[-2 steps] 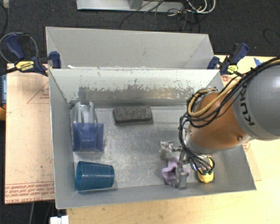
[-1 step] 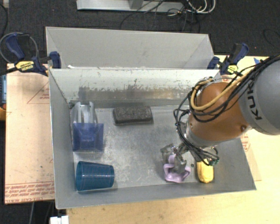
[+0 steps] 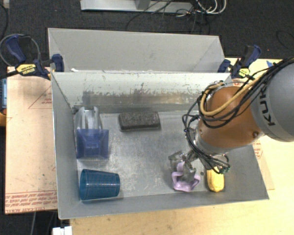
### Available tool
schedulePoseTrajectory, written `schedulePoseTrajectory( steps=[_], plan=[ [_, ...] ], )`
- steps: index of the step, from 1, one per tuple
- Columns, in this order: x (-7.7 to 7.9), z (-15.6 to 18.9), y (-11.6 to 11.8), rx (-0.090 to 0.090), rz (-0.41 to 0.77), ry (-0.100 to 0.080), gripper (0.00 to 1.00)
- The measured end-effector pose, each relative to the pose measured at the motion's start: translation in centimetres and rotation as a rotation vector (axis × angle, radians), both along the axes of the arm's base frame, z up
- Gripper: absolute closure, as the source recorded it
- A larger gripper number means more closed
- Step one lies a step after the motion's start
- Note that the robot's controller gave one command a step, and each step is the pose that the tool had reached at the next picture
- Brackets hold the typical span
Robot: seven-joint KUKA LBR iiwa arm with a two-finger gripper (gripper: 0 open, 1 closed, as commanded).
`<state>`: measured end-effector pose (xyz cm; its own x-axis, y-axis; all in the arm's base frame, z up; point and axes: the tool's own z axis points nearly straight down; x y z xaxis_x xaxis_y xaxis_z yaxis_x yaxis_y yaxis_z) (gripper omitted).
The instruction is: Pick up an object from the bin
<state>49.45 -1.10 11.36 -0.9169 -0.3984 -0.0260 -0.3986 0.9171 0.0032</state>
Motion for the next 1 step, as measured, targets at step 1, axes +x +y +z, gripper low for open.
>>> schedulePoseTrajectory(
  steps=[1],
  plan=[
    [0.31, 10.24, -1.31, 0.001, -0.014, 0.003, 1.0]
  ],
)
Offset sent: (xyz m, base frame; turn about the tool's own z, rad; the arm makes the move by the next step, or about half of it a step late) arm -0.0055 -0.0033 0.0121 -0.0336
